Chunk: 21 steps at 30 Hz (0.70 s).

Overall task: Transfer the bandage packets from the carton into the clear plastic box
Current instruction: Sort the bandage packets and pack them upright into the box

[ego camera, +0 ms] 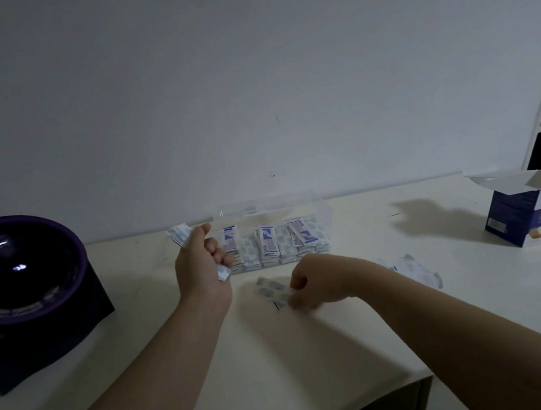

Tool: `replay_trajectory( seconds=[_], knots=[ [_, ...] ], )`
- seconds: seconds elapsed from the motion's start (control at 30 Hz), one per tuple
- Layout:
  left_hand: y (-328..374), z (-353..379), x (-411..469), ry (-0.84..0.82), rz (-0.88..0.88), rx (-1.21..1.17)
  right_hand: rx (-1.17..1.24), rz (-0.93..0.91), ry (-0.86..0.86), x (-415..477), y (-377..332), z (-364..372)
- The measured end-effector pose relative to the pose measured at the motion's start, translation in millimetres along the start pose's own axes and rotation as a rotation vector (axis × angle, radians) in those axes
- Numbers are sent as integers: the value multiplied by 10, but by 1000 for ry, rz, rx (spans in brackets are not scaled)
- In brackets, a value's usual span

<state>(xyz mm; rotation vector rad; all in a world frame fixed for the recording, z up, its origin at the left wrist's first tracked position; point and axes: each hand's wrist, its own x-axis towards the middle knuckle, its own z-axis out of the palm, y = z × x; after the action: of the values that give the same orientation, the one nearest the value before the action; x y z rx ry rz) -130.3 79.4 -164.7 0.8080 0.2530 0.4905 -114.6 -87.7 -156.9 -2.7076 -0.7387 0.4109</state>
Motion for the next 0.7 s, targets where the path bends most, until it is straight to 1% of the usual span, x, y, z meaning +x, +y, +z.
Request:
replay_trajectory(
  seconds=[0.07, 0.1, 0.17, 0.2, 0.23, 0.3, 0.33, 0.4, 0.5, 0.53, 0.6, 0.63, 0.7],
  knots=[
    [2, -20, 22, 13, 17, 1, 81, -7, 54, -38, 24, -14],
    [-1, -21, 31, 18, 21, 0, 170, -8, 103, -52, 41, -30],
    [-18, -16, 32, -8, -18, 25, 462, -8, 203, -80, 49, -71],
    [-28, 3, 6, -59, -60, 48, 606, -15, 242, -90, 31, -83],
    [-49, 36, -41, -142, -120, 73, 701, -27, 265, -96, 2, -82],
    [-98, 111, -175, -317, -254, 136, 772, -67, 280, -102, -102, -38],
    [-122, 144, -247, -363, -294, 175, 772, -89, 286, -94, -155, 5],
    [-166, 183, -329, -370, -306, 229, 716, -121, 346, -79, -216, 57],
    [-156, 182, -335, -308, -349, 215, 483, -180, 571, -115, -164, 31],
    [-146, 172, -325, -294, -392, 181, 391, -244, 574, -146, -124, 20],
    [-164, 182, -366, -320, -487, 165, 199, -375, 456, -197, -45, 20],
    [-190, 192, -392, -361, -526, 195, 103, -416, 416, -210, -11, 28],
    [-223, 219, -470, -459, -575, 253, -9, -460, 407, -215, 43, 31]
  ],
)
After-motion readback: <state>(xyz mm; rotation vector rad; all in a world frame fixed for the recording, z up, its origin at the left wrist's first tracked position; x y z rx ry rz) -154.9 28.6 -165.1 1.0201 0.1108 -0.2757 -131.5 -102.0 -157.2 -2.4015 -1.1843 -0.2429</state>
